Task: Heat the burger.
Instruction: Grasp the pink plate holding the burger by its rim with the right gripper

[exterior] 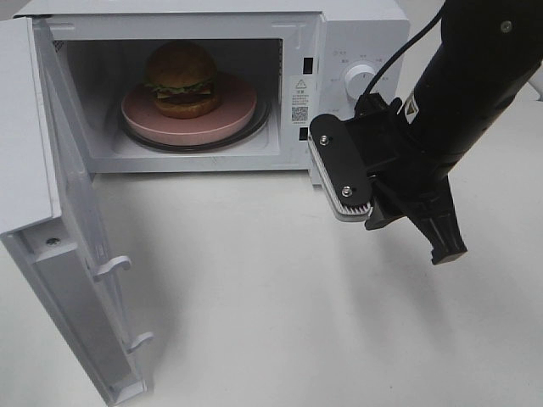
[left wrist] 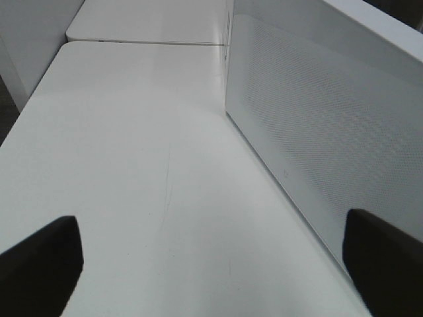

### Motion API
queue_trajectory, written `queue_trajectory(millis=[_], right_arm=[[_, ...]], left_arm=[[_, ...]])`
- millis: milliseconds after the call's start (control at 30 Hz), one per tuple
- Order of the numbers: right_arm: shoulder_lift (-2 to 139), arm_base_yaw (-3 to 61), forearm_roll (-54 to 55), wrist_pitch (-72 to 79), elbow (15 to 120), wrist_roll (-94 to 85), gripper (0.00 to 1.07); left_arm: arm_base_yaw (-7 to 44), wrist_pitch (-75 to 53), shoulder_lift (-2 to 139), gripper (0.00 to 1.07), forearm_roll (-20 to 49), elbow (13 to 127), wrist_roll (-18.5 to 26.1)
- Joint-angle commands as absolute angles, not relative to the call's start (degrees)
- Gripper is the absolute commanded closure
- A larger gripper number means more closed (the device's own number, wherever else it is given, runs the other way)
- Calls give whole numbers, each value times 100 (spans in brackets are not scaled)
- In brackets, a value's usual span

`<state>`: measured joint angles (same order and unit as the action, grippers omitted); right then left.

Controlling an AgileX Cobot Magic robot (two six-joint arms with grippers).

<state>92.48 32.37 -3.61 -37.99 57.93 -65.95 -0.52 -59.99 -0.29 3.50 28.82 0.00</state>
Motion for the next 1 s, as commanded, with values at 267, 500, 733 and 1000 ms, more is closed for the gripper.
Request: queue_trajectory(millis=[267, 500, 733, 1000], right_arm=[[9207, 3226, -372, -3031, 5838, -5896, 9], [9414, 3512, -991, -2876, 6274, -5529, 12], [9826, 3707, -1249, -2802, 6749, -5311, 13], [10376, 3913, -1375, -2762, 7363, -5317, 15]], left_arm=[[-63, -5947, -74, 7, 327, 2871, 0], [-63, -5947, -74, 7, 327, 2871, 0], [-63, -5947, -74, 7, 327, 2871, 0], [-63, -5947, -74, 7, 327, 2871, 0]])
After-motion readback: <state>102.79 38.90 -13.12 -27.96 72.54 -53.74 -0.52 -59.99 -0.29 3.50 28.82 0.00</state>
